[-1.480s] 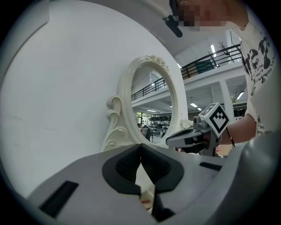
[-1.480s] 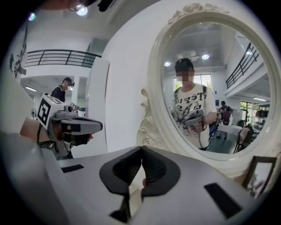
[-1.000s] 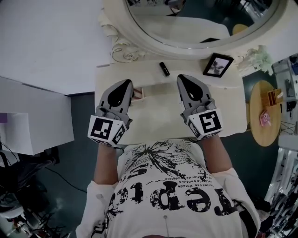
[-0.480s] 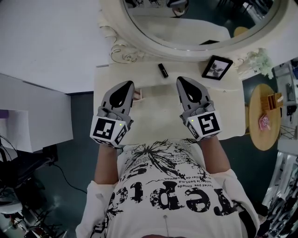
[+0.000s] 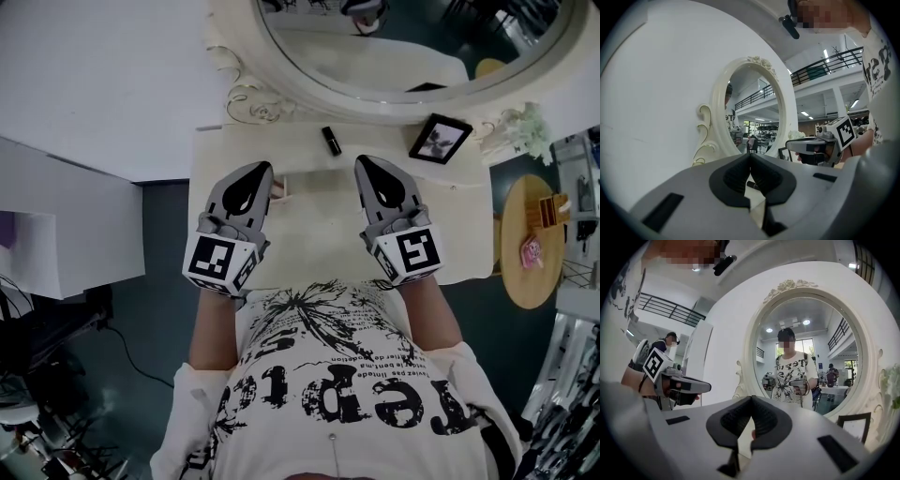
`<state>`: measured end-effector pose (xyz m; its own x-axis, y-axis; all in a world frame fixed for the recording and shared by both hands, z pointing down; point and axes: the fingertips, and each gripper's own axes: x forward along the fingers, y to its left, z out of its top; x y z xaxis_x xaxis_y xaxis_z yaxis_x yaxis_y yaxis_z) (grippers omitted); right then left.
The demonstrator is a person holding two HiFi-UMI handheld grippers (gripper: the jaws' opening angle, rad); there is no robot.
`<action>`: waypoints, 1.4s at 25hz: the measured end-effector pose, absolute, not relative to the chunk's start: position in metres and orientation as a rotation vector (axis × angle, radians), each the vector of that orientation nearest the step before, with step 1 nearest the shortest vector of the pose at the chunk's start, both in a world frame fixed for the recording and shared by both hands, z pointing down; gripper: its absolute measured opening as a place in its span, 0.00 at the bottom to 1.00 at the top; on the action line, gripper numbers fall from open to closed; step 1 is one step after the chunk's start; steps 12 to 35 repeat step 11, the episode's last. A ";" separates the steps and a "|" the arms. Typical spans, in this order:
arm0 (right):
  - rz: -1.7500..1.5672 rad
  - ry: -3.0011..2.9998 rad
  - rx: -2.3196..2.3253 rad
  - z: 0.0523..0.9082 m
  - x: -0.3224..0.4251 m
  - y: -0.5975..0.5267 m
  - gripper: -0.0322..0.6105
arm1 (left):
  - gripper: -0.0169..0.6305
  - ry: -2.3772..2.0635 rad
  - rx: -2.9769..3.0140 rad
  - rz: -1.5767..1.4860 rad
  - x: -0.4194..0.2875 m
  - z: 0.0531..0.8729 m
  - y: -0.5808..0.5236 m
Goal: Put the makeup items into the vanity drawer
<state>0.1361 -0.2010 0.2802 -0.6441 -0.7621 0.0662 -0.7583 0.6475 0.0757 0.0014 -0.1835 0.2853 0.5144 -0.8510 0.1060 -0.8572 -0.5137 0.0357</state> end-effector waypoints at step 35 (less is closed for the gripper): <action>-0.093 -2.782 1.280 0.276 0.131 -0.196 0.07 | 0.05 -1.488 2.666 0.119 0.003 0.288 -0.179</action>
